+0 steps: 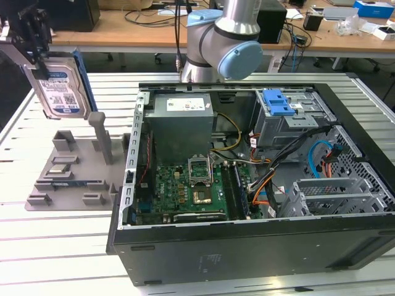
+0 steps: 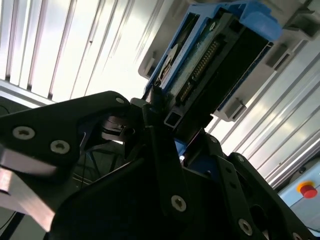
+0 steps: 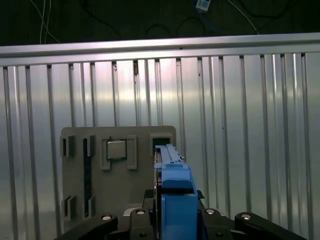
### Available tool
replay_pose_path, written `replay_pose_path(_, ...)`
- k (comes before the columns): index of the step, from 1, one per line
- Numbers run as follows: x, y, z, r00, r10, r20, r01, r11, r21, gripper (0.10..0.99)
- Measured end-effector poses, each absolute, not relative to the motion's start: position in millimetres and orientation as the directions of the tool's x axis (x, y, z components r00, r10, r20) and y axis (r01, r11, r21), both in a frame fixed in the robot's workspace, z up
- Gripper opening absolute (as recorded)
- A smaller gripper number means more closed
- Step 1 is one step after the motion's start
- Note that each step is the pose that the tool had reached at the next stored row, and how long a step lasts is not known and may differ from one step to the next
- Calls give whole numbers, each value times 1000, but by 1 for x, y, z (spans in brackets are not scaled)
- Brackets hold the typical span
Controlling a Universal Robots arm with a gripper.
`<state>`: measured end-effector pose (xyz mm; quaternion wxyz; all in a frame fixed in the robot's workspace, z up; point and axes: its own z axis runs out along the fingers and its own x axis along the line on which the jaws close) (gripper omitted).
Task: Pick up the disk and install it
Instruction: 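Pick up the disk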
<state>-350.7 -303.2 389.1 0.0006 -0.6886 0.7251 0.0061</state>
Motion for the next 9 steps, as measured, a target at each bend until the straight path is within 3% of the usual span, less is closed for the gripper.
replay_pose_path(9,-351,-303,413,-52,-999,-9,-999,52,8,365)
